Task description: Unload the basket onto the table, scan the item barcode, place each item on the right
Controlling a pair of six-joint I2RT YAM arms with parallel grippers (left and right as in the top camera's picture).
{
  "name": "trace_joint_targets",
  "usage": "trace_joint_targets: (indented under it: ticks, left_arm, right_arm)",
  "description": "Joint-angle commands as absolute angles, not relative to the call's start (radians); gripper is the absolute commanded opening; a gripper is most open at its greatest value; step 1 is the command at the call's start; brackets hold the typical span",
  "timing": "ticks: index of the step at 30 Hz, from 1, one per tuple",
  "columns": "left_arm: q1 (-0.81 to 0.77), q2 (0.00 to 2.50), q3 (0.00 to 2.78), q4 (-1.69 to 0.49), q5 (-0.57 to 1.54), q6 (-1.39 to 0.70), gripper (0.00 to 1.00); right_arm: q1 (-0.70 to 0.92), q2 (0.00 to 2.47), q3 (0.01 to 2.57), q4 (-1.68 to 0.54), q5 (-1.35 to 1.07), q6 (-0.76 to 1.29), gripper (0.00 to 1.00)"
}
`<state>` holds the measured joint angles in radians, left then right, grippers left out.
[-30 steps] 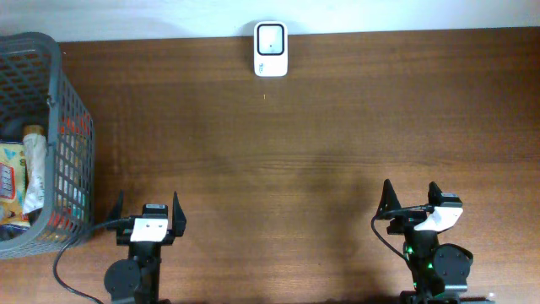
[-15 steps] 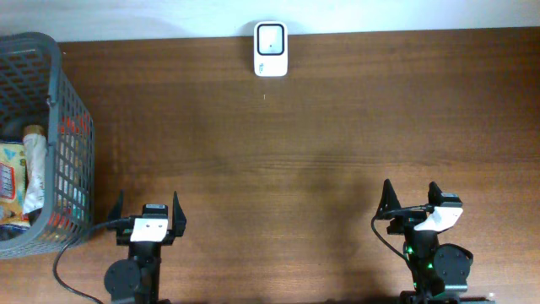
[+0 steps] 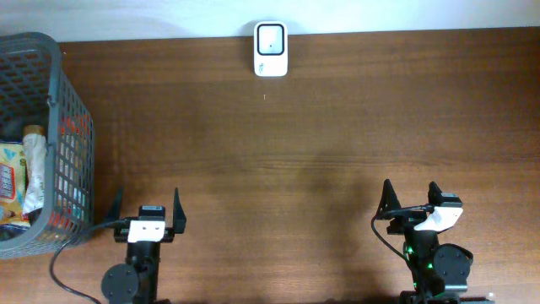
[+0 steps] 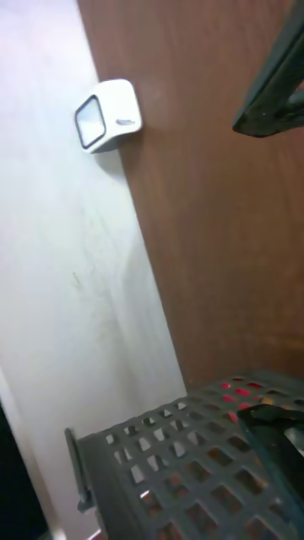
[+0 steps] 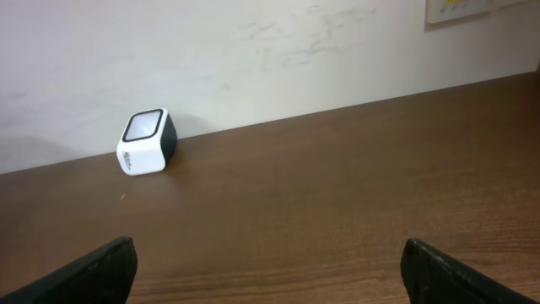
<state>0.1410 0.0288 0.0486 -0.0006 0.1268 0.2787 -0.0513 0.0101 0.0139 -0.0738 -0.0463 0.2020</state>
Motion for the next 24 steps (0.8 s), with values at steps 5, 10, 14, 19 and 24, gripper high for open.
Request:
trace_joint_targets:
  ticks: [5,10,14,19,24]
  left_arm:
    - [0.136,0.529,0.762,-0.264,0.169,0.213,0.99]
    - [0.137,1.014,1.448,-0.655,0.169,0.220,0.99]
    - [0.205,1.481,2.136,-1.158,0.169,0.233,0.99]
    - [0.313,1.760,2.419,-1.273,0.103,0.186,0.99]
    - [0.571,1.912,2.415,-1.277,0.081,0.010,0.99]
  right_arm:
    - [-0.045,0.006,0.006,-0.074,-0.041,0.195,0.99]
    - [-0.045,0.006,0.006,-0.074,-0.041,0.195,0.99]
    - [-0.045,0.006,0.006,-0.074,-0.041,0.195,0.99]
    - [-0.045,0.006,0.006,-0.074,-0.041,0.195,0.99]
    - [-0.045,0.006,0.006,-0.074,-0.041,0.195,0.99]
